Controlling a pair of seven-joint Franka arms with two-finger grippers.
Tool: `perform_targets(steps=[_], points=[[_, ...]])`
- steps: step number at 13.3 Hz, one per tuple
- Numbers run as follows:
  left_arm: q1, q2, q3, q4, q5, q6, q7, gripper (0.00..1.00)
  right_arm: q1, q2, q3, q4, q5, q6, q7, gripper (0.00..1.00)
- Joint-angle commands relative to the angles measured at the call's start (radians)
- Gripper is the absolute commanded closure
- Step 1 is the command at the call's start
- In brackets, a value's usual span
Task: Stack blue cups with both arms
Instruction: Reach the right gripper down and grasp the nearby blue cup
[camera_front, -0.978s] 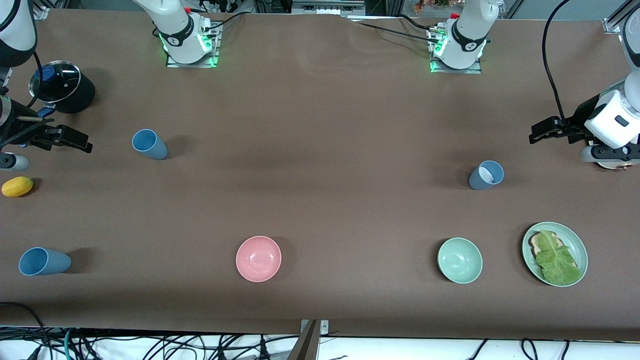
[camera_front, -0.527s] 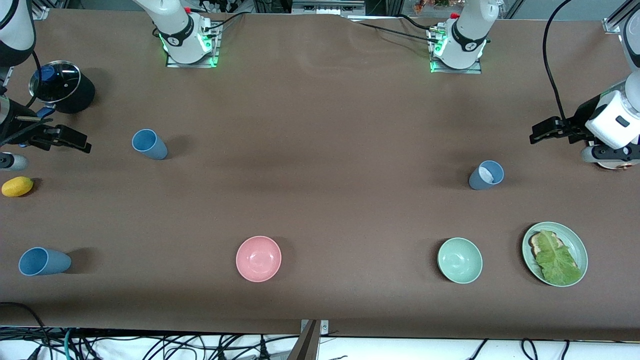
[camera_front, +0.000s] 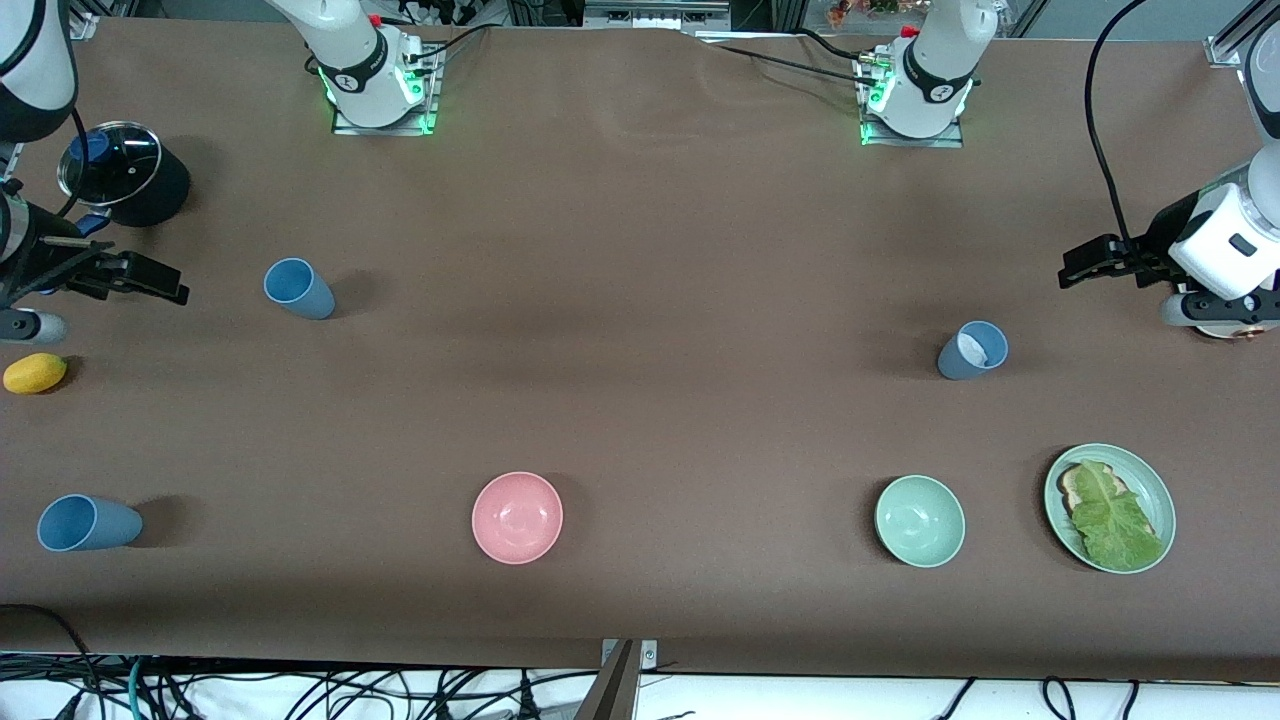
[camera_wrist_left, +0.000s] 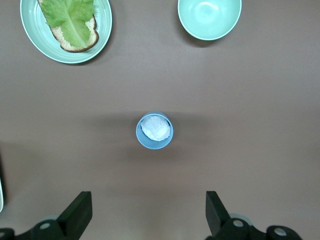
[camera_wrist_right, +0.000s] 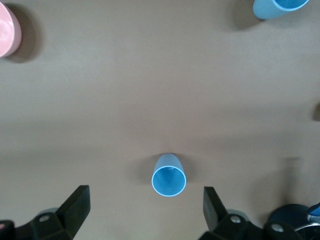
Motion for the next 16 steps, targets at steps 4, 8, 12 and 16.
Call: perform_targets(steps=[4,8,12,16], points=[[-0.002,-0.002,0.006,-0.005,0.014,-0.004,0.02,0.0,-0.008,-0.003,0.006,-0.177,-0.005,0.154,-0.001,0.0],[0.002,0.008,0.006,-0.005,0.012,0.006,0.02,0.0,-0.008,-0.012,0.006,-0.29,-0.005,0.243,-0.001,0.0],[0.002,0.008,0.006,-0.005,0.012,0.014,0.02,0.0,-0.008,-0.069,0.005,-0.459,-0.004,0.363,0.0,0.0],[0.004,0.015,0.006,-0.005,0.012,0.014,0.02,0.0,-0.008,-0.117,0.006,-0.649,-0.004,0.526,0.011,0.0]])
